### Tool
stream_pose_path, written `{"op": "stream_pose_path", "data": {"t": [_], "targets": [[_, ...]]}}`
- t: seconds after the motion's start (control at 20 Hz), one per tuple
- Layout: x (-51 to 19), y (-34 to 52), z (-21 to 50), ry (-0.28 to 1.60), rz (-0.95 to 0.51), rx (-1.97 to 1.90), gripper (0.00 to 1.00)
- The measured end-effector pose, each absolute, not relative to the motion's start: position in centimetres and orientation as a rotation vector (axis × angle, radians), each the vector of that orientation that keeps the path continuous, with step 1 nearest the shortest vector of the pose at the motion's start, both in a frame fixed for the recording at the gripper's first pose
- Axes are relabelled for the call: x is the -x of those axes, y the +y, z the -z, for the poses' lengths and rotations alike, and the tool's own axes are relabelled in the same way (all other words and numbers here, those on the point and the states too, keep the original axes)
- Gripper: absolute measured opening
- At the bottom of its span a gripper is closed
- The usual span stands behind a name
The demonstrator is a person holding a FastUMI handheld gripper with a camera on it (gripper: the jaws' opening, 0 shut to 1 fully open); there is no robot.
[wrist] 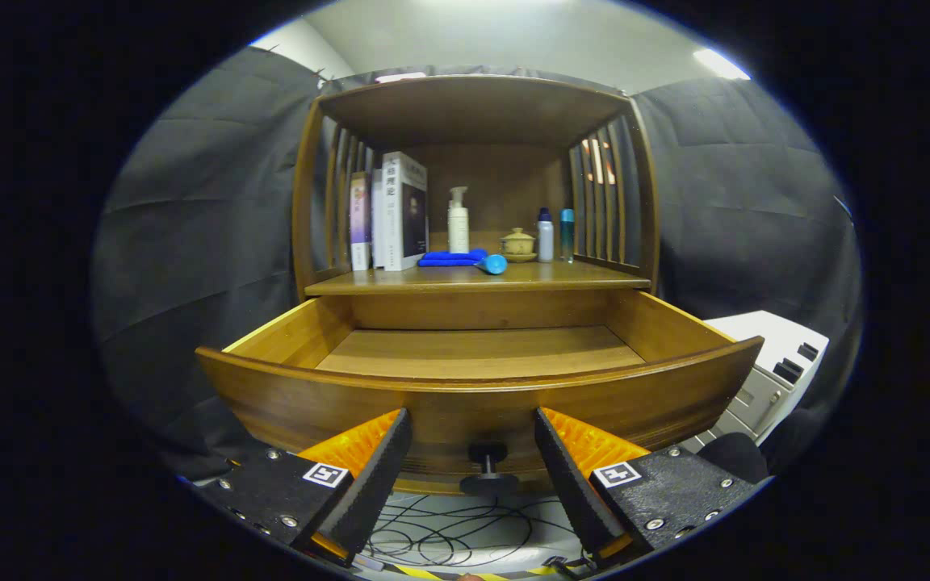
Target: Pull open the drawer, take out the items inside it, and place them on the countertop above the cabinet.
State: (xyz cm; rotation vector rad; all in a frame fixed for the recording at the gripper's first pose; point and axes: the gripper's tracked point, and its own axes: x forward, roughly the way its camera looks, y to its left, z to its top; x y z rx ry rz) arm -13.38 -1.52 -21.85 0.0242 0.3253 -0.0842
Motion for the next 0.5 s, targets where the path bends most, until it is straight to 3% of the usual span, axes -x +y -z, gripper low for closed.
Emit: {"op": "stream_pose_path", "data": {"t": [0.5], "targets": [[11.1,-2.4,22.2,0.326,0.053,0.017,0.97]]}}
